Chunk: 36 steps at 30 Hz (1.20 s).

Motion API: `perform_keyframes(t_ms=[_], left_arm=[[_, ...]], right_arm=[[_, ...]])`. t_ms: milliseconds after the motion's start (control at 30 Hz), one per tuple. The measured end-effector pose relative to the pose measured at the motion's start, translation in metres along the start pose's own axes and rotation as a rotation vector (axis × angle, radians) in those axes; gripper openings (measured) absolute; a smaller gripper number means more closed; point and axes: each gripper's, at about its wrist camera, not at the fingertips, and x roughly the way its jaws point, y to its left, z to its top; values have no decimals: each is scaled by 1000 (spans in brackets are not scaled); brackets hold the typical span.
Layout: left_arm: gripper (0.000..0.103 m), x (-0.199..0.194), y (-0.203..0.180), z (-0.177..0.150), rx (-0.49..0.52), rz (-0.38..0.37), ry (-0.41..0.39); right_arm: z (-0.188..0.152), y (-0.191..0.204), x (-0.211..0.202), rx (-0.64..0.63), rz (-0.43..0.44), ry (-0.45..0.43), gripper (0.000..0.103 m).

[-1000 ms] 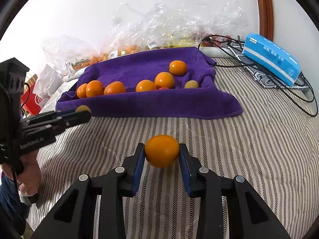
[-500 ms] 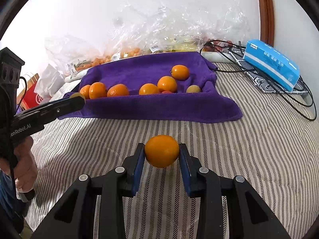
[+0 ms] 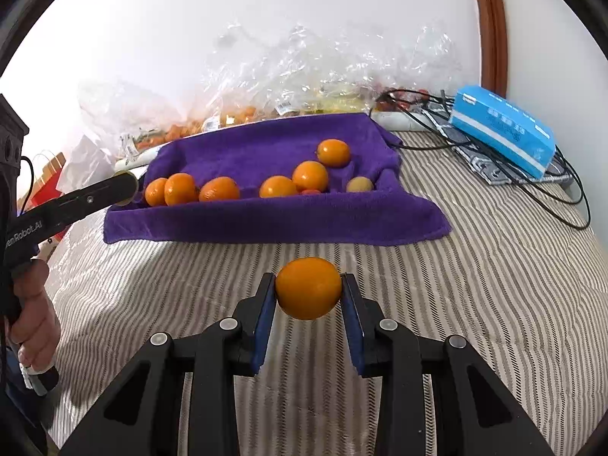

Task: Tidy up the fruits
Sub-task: 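Grasp the yellow fruit with the left gripper while the right gripper holds its orange, then lower the yellow fruit onto the towel with the left gripper while the right gripper places its orange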

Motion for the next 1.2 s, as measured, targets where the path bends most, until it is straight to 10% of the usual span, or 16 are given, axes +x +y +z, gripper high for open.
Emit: perform_keyframes(t_ms=[800, 1200], left_arm=[[25, -29, 60, 67, -149, 240, -78], [25, 27, 63, 91, -170, 232, 11]], right_arm=[[122, 33, -7, -99, 74, -162, 34], [150, 26, 38, -97, 99, -157, 34]])
